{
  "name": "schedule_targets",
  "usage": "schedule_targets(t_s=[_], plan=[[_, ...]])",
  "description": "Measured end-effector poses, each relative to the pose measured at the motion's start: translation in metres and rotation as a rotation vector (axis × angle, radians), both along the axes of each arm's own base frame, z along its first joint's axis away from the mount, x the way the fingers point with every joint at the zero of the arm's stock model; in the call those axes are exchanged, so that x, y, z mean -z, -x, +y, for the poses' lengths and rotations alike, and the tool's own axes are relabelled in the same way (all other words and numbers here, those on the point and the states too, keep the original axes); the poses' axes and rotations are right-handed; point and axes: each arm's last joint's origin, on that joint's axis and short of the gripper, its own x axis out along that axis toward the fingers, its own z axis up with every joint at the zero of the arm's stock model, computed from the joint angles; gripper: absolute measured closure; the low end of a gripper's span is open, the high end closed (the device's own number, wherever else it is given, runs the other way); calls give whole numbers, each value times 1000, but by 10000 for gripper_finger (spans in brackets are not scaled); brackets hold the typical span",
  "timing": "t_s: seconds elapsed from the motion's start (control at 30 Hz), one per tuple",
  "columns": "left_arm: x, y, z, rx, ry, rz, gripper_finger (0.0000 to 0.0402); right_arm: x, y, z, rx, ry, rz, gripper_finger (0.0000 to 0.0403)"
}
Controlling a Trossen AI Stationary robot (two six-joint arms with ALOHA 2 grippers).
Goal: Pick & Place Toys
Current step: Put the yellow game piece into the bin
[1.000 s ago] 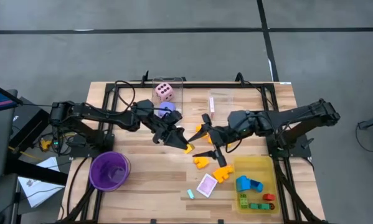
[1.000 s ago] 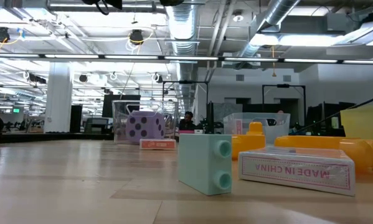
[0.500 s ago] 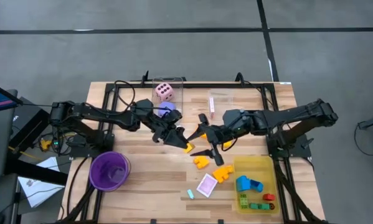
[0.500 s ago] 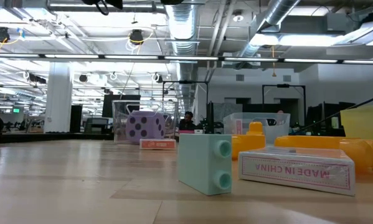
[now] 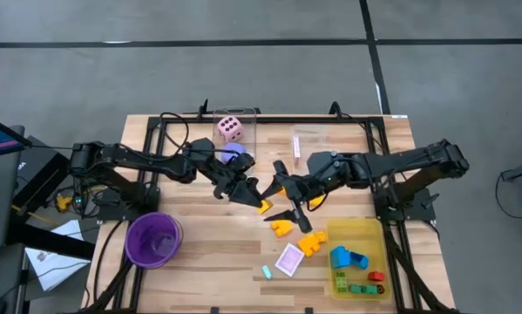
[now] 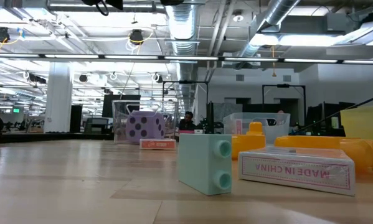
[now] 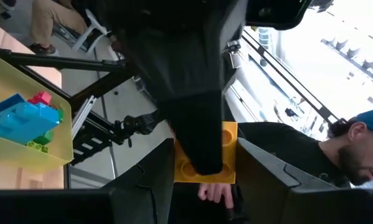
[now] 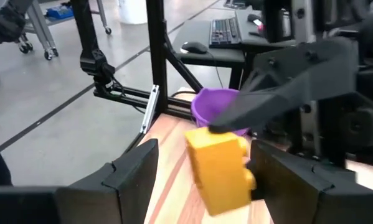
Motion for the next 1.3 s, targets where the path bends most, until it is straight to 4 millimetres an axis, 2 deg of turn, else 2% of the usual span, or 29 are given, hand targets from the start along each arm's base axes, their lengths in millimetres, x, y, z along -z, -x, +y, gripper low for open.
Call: schedule_targets(t_s=[0.13, 0.23, 0.6, 0.97, 1.1, 1.3], plan=[[0, 0, 0, 0, -2, -1, 259, 0, 0, 0, 5, -9, 9, 159], [0, 0, 0, 0, -2, -1, 259, 1, 0, 0, 4, -9, 10, 177], [0, 0, 0, 15, -2, 0, 255, 0, 0, 0, 6, -8, 5, 315], [1, 0, -1, 26, -26, -10, 230, 2, 1, 0, 0, -64, 46, 315], [3, 1, 0, 67, -64, -12, 230, -2, 9, -1, -1, -65, 57, 315], [14, 0, 1, 70, -136, 46, 229, -15, 33, -6, 10, -101, 100, 315]])
